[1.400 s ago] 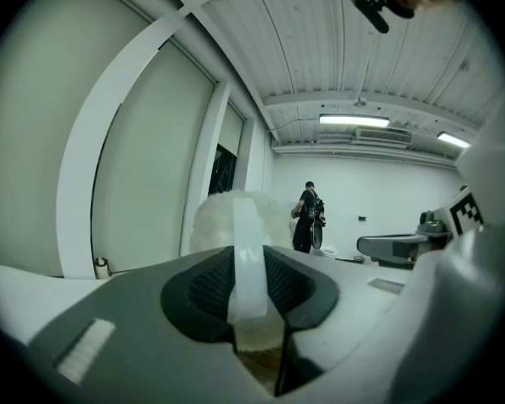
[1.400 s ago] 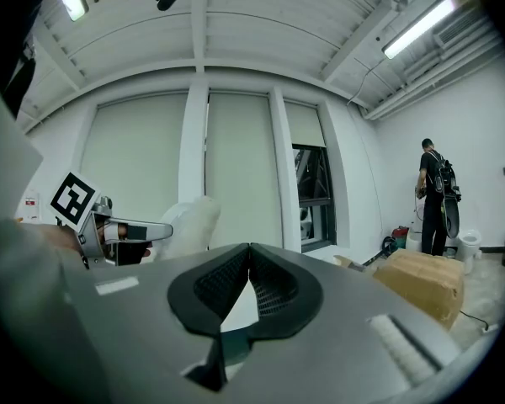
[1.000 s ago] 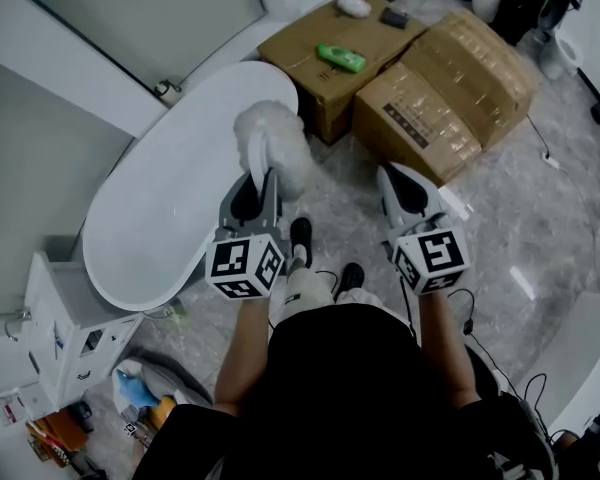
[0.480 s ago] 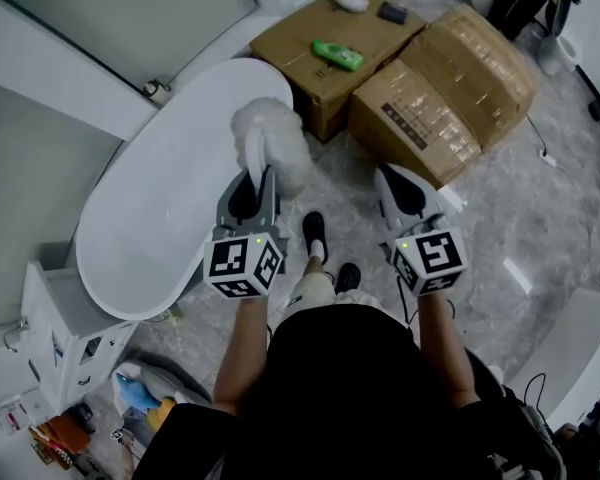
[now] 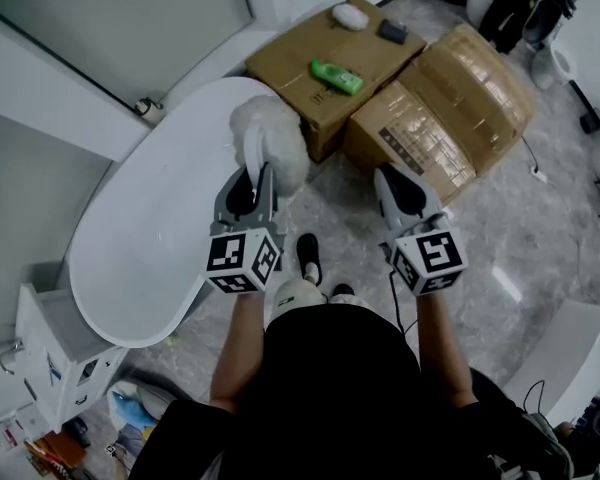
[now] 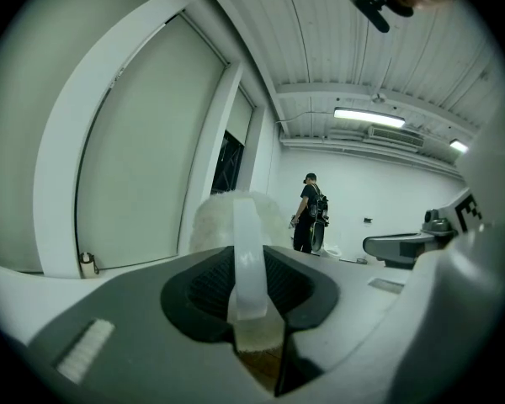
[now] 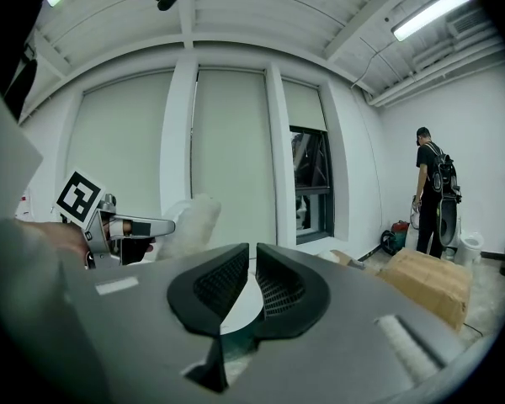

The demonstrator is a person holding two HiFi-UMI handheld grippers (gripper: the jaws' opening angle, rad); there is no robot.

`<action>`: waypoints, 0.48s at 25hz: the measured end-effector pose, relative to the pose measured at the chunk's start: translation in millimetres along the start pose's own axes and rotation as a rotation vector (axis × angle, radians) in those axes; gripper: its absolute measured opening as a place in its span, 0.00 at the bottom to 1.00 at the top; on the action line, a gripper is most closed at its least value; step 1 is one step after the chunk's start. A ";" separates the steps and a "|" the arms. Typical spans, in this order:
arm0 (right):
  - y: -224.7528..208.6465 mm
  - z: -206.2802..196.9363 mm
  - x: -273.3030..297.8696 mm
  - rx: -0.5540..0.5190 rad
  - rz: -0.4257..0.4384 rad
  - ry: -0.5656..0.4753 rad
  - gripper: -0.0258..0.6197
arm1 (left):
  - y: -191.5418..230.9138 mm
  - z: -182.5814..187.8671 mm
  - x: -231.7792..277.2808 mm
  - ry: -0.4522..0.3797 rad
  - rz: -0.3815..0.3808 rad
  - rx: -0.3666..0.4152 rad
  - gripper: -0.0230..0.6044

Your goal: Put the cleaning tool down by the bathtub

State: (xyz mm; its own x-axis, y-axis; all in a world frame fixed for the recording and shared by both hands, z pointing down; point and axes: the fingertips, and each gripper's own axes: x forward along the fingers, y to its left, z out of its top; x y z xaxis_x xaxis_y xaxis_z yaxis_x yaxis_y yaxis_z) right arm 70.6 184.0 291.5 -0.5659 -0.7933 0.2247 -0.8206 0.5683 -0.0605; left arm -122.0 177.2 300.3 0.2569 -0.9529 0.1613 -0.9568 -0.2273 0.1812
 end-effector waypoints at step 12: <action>-14.6 32.7 81.4 -0.022 -0.044 -0.006 0.06 | 42.6 28.6 77.9 0.005 -0.082 0.004 0.18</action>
State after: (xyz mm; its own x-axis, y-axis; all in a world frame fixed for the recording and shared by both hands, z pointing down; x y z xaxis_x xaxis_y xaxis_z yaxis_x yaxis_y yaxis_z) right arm 34.0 104.0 278.8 -0.5297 -0.8189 0.2210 -0.8429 0.5373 -0.0294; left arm -146.6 87.5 292.9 0.3352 -0.9300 0.1510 -0.9330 -0.3054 0.1906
